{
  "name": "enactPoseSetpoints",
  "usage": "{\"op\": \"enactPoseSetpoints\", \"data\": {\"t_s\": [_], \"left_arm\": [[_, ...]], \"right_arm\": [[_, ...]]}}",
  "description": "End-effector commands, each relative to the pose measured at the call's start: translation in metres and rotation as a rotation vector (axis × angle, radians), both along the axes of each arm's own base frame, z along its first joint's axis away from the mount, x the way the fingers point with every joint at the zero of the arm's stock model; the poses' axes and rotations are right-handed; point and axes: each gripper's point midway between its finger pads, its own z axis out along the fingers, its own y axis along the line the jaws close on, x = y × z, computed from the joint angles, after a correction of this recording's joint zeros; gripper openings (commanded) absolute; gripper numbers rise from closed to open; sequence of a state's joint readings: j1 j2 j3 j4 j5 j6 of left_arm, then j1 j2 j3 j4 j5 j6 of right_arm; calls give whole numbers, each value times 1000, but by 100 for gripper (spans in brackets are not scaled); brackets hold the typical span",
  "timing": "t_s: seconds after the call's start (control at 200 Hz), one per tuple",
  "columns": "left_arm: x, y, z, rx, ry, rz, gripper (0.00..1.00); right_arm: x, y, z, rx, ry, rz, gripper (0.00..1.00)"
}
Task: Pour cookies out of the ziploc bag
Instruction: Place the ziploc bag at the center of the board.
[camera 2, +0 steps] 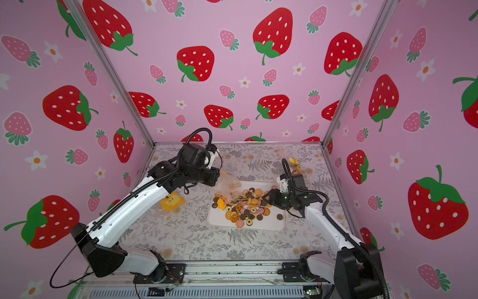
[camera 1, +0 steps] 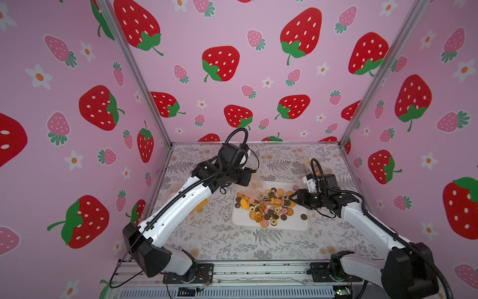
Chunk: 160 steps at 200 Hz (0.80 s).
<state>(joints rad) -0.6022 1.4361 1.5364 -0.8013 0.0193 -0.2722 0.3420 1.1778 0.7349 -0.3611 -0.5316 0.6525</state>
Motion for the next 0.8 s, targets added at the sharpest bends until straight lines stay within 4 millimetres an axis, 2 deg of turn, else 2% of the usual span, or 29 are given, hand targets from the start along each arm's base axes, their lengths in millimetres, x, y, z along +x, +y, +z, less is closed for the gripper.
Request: {"op": "enactPoseSetpoints", "data": {"t_s": [0.0, 0.125, 0.24, 0.285, 0.38, 0.415, 0.52, 0.575, 0.59, 0.645, 0.685, 0.735, 0.795], "left_arm": [[20, 37, 15, -18, -63, 97, 0], [43, 75, 19, -23, -108, 191, 0], [65, 97, 25, 26, -231, 262, 0], [71, 108, 15, 72, -272, 311, 0], [72, 131, -23, 145, -285, 426, 0], [68, 138, -41, 165, -267, 462, 0], [46, 151, -99, 167, -164, 536, 2], [33, 155, -122, 162, -113, 559, 4], [30, 156, -126, 160, -102, 565, 10], [19, 159, -140, 153, -67, 581, 16], [12, 161, -144, 148, -54, 593, 30], [5, 166, -145, 149, -44, 616, 43], [0, 173, -136, 152, -68, 645, 61]], "right_arm": [[5, -1, 5, -10, -14, 9, 49], [10, 2, 6, -13, -29, 30, 50], [17, 7, 3, 4, -42, 37, 51], [20, 9, 1, 14, -45, 37, 51], [25, 14, 0, 38, -42, 45, 51], [25, 15, 1, 40, -41, 47, 56], [26, 12, 7, 22, -65, 51, 66], [26, 10, 11, 4, -81, 52, 72], [26, 9, 12, -2, -88, 52, 73], [26, 5, 17, -26, -104, 51, 77], [28, 3, 21, -42, -118, 49, 80], [30, 1, 25, -60, -129, 45, 83], [34, -1, 32, -78, -150, 37, 86]]}}
